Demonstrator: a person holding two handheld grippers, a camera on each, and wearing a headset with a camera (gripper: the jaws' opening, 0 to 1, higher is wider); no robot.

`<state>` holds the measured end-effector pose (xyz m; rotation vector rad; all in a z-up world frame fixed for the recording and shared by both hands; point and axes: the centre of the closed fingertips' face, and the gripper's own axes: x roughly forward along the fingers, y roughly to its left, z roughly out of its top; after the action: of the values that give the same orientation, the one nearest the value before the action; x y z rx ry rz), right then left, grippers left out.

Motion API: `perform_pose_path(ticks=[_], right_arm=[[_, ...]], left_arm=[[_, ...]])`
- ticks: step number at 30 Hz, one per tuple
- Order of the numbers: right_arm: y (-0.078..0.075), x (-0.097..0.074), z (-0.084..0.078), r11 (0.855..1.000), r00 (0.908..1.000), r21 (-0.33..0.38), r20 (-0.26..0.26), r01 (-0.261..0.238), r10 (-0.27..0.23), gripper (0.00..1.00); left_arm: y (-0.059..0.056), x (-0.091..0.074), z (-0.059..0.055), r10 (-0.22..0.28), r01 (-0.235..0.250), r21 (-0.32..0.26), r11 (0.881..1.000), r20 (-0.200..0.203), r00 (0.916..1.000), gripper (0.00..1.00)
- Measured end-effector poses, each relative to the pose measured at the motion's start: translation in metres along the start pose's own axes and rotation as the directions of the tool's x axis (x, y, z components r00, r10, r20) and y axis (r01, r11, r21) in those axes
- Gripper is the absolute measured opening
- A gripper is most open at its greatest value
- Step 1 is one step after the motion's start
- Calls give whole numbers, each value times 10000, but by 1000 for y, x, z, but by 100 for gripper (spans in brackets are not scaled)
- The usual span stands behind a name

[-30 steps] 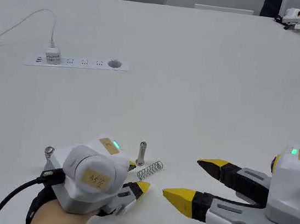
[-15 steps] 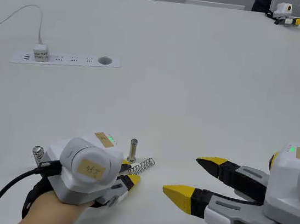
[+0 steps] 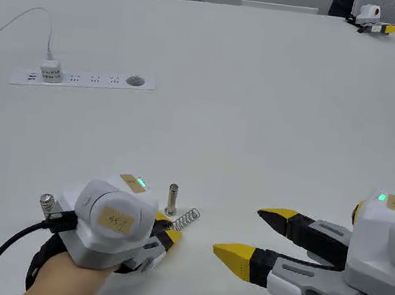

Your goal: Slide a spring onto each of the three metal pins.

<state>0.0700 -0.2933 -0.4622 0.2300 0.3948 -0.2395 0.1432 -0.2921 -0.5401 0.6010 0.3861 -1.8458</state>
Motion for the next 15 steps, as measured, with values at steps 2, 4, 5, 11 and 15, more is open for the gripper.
perform_pose_path(ticks=[2,4,5,11,15], right_arm=[[0,0,1,10000,10000,29,40,2,-2,55],[1,1,4,10000,10000,63,87,-7,7,55],[1,1,5,9999,10000,105,96,-20,19,55],[2,2,15,9989,9992,468,382,-99,81,54],[4,3,21,9971,9984,737,539,-213,173,53]], left_arm=[[-1,-2,0,-20,20,-20,10000,-27,10000,10],[-3,-5,1,-44,44,-95,9999,43,10000,10],[-4,-7,3,-76,77,-132,9999,115,9999,10],[-8,-21,13,-66,78,-236,9997,525,9986,10],[-9,-32,18,8,35,-475,9989,898,9960,10]])
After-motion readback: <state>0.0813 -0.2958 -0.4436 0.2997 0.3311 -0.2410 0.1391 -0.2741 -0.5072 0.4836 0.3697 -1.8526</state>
